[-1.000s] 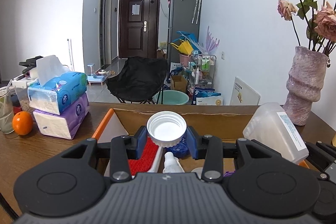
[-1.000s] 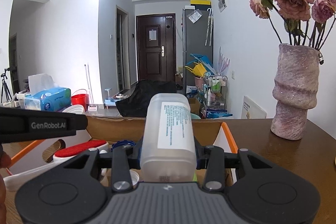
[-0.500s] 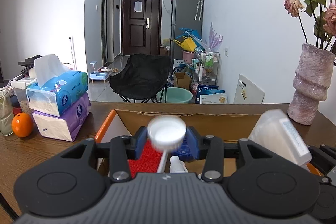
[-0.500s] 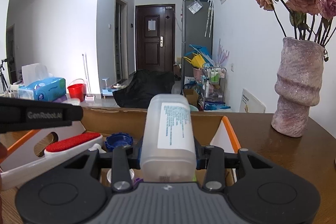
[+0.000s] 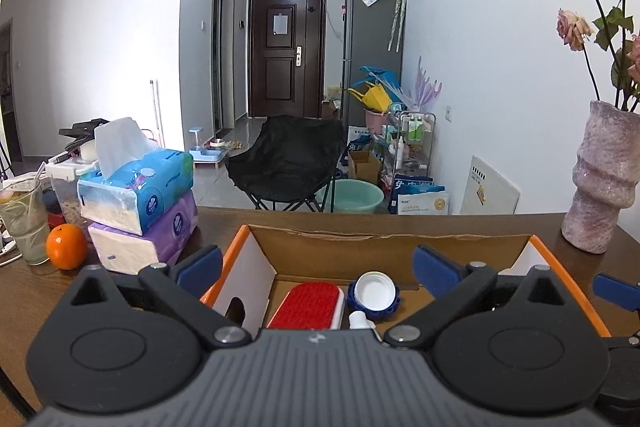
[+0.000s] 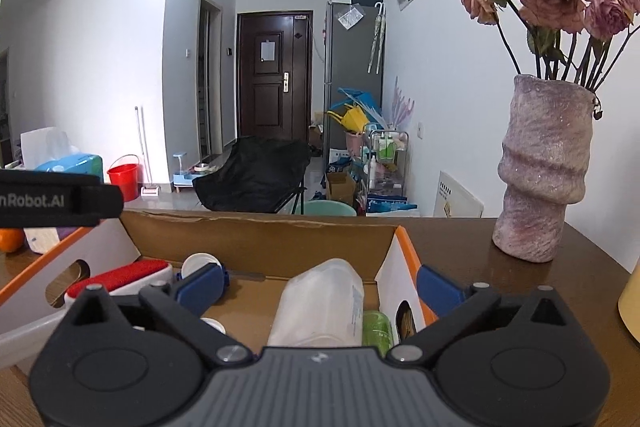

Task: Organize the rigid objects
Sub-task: 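Withdraw both open tools up from the box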

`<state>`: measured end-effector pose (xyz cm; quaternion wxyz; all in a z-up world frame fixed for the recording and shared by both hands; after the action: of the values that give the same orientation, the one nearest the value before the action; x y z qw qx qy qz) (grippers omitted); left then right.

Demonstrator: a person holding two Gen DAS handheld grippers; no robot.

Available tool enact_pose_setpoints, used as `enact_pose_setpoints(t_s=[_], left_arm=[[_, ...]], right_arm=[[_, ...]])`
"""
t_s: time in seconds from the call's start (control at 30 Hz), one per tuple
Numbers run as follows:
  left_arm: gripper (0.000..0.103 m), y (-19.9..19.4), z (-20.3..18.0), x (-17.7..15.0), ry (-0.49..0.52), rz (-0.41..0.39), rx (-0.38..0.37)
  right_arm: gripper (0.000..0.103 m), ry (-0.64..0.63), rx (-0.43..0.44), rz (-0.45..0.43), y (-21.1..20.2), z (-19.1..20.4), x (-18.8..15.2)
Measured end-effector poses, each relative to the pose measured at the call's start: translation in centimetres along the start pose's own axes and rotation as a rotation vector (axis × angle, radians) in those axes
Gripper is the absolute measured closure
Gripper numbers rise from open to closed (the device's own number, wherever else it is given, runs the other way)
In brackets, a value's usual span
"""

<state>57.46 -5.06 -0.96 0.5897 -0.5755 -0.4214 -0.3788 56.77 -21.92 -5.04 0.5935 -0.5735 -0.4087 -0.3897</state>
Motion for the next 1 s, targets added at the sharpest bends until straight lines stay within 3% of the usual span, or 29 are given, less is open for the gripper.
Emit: enact_pose_setpoints(t_s=[0.5, 1.0], left_arm=[[0.0, -0.2, 0.7, 0.0, -0.011, 0.007, 0.025], [0.0, -5.1, 1.7, 0.4, -0.01, -0.047, 0.004]], right_arm=[[0.0, 0.013, 0.021, 0.011, -0.5, -0.3, 0.4], [0.0, 0.016, 0.01, -0.02, -5.5, -1.3, 0.6]])
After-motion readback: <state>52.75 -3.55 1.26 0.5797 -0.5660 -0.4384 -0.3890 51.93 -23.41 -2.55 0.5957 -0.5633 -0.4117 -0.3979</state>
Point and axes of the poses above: each gripper's, at about its wrist camera, not at the fingertips, and y roughly the way its jaws point, z to its left, x to its top, the point moved 3 cm from there along y, roughly the way its jaws point, and after that the axes turned 3 degrees about -z, right-handed, at the moved point
